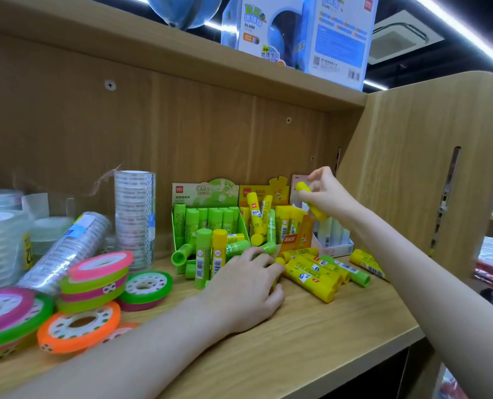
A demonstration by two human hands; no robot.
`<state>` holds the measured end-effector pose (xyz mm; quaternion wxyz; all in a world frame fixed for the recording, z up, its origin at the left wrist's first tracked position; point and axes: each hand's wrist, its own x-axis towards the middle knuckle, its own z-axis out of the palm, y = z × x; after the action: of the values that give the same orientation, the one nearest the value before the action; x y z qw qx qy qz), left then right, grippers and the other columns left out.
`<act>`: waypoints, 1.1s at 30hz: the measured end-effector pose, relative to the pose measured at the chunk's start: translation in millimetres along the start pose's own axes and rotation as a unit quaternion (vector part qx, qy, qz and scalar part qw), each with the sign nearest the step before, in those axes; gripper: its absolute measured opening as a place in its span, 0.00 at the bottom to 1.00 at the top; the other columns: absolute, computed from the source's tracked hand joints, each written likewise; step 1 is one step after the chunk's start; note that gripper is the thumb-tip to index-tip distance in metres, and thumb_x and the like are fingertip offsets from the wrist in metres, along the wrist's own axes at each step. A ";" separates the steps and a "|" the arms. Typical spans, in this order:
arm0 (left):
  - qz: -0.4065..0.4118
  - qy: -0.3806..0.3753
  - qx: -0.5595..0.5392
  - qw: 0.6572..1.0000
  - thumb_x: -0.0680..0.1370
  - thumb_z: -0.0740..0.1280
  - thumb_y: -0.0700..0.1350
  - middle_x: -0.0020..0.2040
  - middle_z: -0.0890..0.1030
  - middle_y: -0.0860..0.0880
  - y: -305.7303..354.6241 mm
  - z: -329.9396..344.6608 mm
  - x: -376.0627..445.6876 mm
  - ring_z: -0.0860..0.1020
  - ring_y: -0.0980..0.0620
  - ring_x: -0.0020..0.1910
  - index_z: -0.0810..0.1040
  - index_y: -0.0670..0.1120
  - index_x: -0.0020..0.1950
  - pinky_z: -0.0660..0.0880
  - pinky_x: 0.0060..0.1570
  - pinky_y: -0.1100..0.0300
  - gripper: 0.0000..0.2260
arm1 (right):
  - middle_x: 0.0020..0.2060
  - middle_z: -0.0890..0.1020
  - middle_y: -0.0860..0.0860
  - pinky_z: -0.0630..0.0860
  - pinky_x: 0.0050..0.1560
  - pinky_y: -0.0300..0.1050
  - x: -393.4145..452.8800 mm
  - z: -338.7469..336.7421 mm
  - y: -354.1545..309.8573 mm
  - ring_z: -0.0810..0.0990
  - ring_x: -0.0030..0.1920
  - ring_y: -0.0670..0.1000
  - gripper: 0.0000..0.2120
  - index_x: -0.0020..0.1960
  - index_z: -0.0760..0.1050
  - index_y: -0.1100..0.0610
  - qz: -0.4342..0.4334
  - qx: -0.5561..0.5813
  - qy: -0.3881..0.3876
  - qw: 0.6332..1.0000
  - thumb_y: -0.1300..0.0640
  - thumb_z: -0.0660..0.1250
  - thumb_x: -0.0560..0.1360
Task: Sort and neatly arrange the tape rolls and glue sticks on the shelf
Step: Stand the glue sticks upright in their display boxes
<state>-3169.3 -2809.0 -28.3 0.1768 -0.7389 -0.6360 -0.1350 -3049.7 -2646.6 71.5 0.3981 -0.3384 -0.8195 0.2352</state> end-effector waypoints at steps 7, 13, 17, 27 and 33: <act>0.001 0.009 -0.003 1.000 0.65 0.34 0.59 0.67 0.71 0.50 0.1 1.3 0.6 0.59 0.50 0.70 0.67 0.51 0.68 0.63 0.67 0.54 0.38 | 0.50 0.77 0.50 0.70 0.52 0.43 0.1 -11.3 -9.3 0.74 0.55 0.49 0.06 0.44 0.78 0.51 -0.067 -0.229 -0.127 0.963 0.56 0.73 0.69; -0.003 0.004 -0.008 1.000 0.69 0.37 0.59 0.68 0.69 0.51 0.6 0.8 0.5 0.58 0.51 0.71 0.67 0.51 0.69 0.62 0.68 0.54 0.35 | 0.46 0.76 0.51 0.70 0.44 0.40 3.9 2.1 -12.1 0.74 0.46 0.49 0.14 0.55 0.75 0.57 -0.098 -0.279 -0.099 0.950 0.60 0.72 0.71; -0.003 0.004 -0.009 1.000 0.67 0.35 0.60 0.68 0.69 0.52 0.1 1.6 0.6 0.57 0.51 0.71 0.66 0.51 0.69 0.62 0.68 0.54 0.37 | 0.42 0.77 0.52 0.73 0.44 0.44 4.5 14.3 -0.7 0.74 0.44 0.51 0.09 0.46 0.76 0.59 -0.109 -0.274 -0.045 0.954 0.59 0.73 0.69; -0.016 -0.018 -0.007 1.000 0.72 0.43 0.56 0.68 0.69 0.50 2.2 -2.8 0.2 0.57 0.51 0.72 0.66 0.51 0.69 0.61 0.68 0.54 0.29 | 0.44 0.75 0.53 0.72 0.51 0.47 6.5 20.7 8.2 0.74 0.51 0.54 0.02 0.43 0.76 0.56 -0.103 -0.292 -0.025 0.950 0.60 0.69 0.73; -0.016 -0.014 -0.008 1.000 0.72 0.41 0.57 0.68 0.70 0.50 2.8 -2.9 -1.0 0.57 0.50 0.71 0.67 0.50 0.69 0.62 0.68 0.53 0.30 | 0.42 0.74 0.52 0.71 0.56 0.54 9.3 21.7 4.9 0.74 0.51 0.55 0.05 0.41 0.77 0.57 -0.104 -0.315 -0.032 0.943 0.57 0.72 0.71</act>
<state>-3166.6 -2811.5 -26.4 0.1597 -0.7320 -0.6488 -0.1330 -3069.7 -2639.0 60.5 0.2668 -0.3518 -0.8948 -0.0664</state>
